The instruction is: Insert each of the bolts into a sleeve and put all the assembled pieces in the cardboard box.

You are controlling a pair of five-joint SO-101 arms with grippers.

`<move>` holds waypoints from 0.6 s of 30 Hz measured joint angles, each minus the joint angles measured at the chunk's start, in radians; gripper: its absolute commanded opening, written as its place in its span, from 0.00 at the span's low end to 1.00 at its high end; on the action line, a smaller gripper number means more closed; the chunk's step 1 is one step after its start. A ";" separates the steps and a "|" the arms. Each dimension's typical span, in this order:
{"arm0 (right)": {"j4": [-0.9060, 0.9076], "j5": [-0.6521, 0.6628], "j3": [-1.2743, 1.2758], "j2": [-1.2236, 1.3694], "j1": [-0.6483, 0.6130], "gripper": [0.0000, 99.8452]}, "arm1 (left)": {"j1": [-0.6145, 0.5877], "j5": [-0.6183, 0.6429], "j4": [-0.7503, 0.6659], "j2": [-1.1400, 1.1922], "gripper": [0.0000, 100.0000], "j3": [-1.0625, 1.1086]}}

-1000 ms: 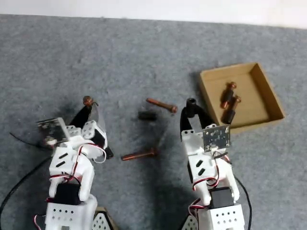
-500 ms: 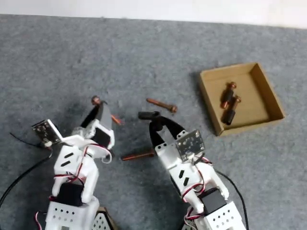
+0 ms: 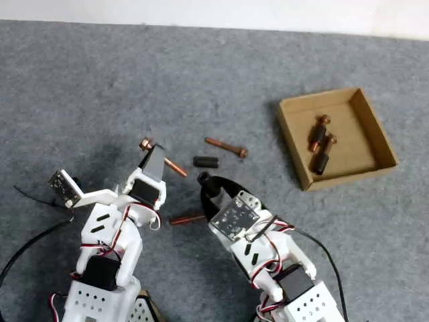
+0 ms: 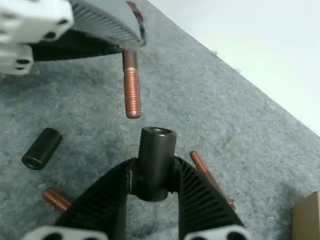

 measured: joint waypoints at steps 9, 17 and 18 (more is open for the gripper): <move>0.006 0.003 0.000 0.000 -0.005 0.01 | 0.064 0.000 0.000 0.000 0.01 0.000; 0.006 0.003 0.000 0.000 -0.006 0.01 | 0.091 0.000 0.000 0.000 0.01 0.000; 0.006 0.003 0.000 0.000 -0.006 0.01 | 0.089 0.000 0.000 0.000 0.01 0.000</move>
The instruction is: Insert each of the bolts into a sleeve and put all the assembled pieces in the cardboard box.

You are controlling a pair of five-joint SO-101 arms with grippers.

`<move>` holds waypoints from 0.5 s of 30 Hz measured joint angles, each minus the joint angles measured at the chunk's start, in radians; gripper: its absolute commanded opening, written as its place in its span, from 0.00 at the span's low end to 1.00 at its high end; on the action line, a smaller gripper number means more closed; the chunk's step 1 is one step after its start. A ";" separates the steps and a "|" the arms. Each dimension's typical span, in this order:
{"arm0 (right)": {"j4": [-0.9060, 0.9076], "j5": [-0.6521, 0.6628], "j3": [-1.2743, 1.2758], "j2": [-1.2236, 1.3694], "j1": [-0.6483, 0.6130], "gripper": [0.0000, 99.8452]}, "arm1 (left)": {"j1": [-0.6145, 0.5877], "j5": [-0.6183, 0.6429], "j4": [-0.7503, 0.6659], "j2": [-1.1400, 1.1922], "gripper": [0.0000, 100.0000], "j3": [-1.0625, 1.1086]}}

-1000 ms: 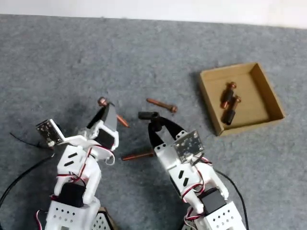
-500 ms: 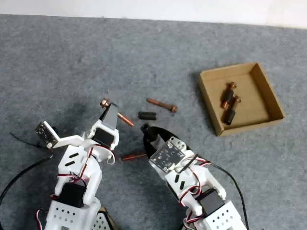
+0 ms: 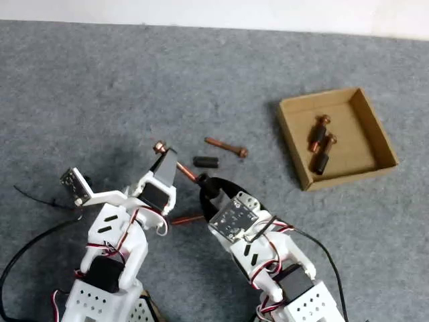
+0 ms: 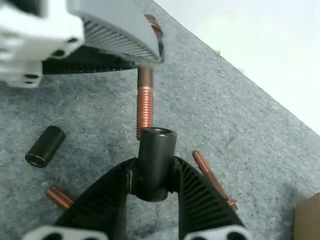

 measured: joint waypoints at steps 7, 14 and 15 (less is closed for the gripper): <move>0.000 0.000 0.000 0.000 0.000 0.01 | -0.046 0.025 0.000 -0.014 0.01 -0.066; 0.000 0.000 0.000 0.000 0.000 0.01 | -0.043 0.064 0.026 -0.014 0.01 -0.081; 0.000 0.000 0.000 0.000 0.000 0.01 | -0.037 0.064 0.026 -0.014 0.01 -0.081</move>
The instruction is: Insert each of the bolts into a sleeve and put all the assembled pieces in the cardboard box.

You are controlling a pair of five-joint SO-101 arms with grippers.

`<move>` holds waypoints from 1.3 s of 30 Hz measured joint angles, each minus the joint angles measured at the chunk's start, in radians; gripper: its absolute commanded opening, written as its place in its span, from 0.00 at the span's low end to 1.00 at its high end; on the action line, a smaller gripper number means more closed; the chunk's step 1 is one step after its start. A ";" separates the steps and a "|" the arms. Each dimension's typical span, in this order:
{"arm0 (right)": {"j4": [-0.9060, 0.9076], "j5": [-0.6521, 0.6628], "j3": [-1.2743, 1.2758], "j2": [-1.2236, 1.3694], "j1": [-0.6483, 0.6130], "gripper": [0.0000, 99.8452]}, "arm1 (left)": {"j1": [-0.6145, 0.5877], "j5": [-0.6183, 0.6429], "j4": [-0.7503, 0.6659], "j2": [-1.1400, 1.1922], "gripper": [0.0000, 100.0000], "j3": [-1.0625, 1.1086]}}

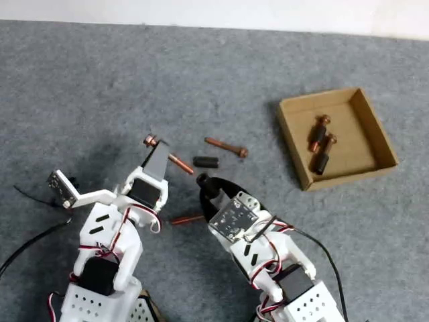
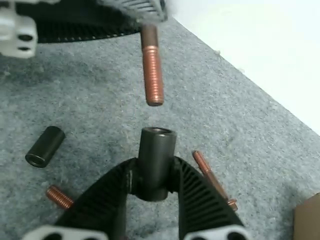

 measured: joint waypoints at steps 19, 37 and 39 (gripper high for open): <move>0.018 0.003 0.000 0.000 -0.002 0.01 | 0.084 -0.026 0.066 -0.006 0.01 -0.002; 0.023 0.044 0.000 0.000 0.005 0.01 | 0.175 -0.175 0.083 -0.008 0.01 0.015; 0.023 0.051 0.000 0.002 0.006 0.01 | 0.189 -0.206 0.104 -0.011 0.01 0.015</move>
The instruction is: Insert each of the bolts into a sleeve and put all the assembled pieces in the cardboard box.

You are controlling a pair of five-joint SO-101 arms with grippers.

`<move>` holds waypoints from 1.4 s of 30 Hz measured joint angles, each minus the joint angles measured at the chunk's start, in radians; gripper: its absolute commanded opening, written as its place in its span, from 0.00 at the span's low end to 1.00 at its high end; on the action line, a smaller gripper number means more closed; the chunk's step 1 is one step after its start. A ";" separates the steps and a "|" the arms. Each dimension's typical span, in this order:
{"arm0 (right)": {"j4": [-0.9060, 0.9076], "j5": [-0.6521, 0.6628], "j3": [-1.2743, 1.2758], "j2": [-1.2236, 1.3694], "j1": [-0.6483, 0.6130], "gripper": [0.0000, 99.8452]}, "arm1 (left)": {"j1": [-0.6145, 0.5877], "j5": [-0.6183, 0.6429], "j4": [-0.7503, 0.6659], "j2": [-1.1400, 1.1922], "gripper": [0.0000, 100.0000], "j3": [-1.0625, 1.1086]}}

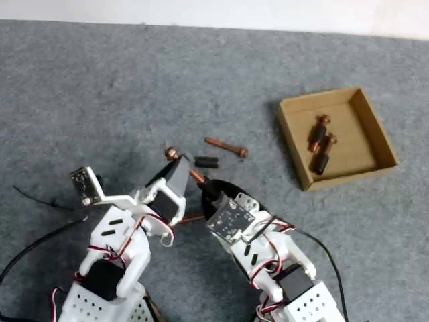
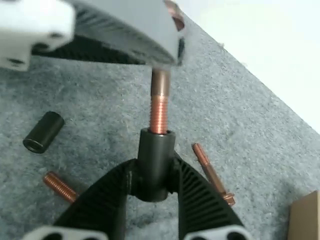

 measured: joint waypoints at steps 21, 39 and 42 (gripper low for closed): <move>0.000 0.000 0.000 0.000 0.008 0.01 | 0.127 -0.152 0.103 -0.008 0.40 0.017; 0.002 0.000 0.000 0.000 0.006 0.01 | -0.153 0.041 0.072 0.002 0.38 0.015; 0.002 0.000 0.000 0.000 0.012 0.01 | -0.238 0.114 0.057 0.002 0.37 0.015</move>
